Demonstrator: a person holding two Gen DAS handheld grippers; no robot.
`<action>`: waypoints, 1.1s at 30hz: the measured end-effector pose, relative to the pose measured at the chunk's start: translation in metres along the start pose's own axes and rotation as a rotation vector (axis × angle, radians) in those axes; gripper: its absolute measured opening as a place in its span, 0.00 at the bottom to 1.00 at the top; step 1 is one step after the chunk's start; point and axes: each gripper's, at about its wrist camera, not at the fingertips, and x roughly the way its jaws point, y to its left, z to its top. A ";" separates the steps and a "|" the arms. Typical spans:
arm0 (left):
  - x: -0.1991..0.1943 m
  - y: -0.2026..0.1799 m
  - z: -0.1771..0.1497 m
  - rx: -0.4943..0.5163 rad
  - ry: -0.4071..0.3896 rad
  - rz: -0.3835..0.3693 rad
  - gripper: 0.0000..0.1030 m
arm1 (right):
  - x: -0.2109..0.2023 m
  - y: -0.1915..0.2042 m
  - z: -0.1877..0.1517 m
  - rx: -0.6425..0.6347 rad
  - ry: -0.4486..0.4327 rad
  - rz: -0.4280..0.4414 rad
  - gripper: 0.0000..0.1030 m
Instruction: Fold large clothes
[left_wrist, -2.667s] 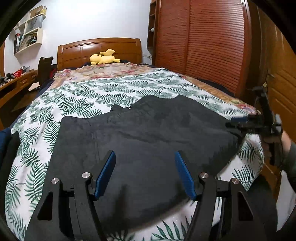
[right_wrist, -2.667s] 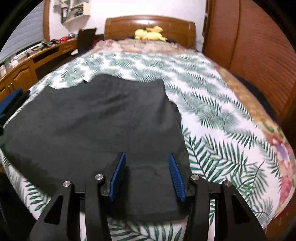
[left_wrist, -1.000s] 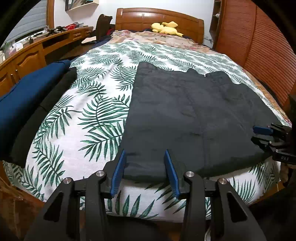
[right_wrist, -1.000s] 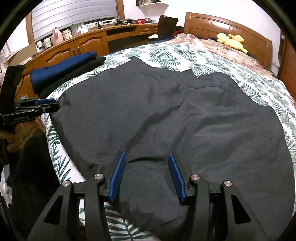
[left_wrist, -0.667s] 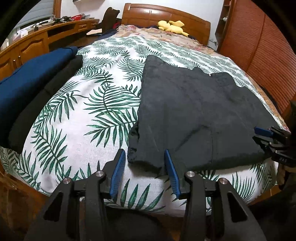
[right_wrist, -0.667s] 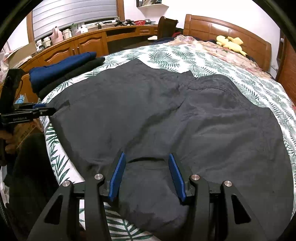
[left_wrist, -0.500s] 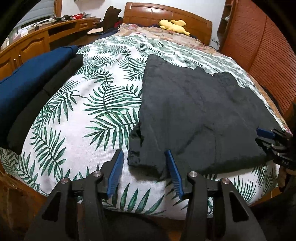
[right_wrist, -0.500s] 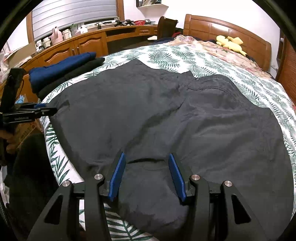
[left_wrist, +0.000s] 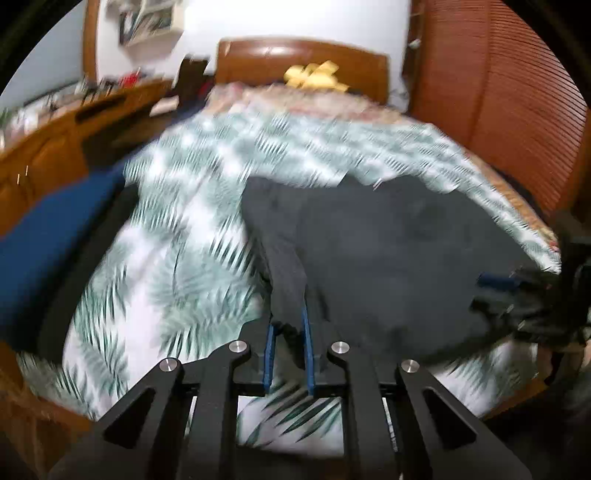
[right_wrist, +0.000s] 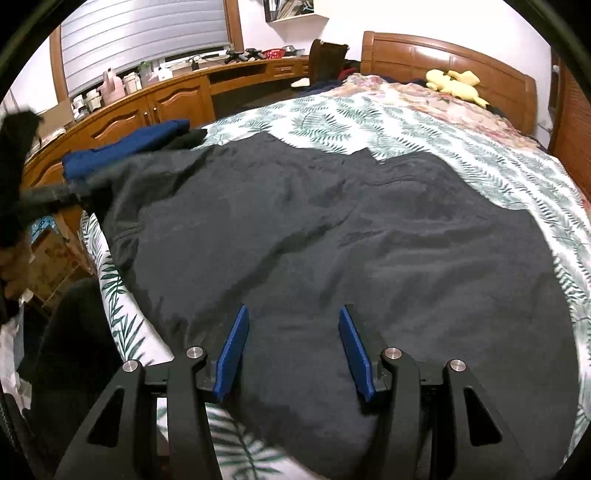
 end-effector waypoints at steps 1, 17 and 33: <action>-0.007 -0.012 0.011 0.020 -0.022 -0.014 0.12 | -0.006 -0.004 -0.002 0.003 -0.007 -0.007 0.51; -0.010 -0.249 0.111 0.320 -0.124 -0.380 0.10 | -0.090 -0.113 -0.062 0.251 -0.077 -0.170 0.51; 0.005 -0.260 0.080 0.326 -0.089 -0.387 0.42 | -0.138 -0.115 -0.069 0.307 -0.149 -0.223 0.51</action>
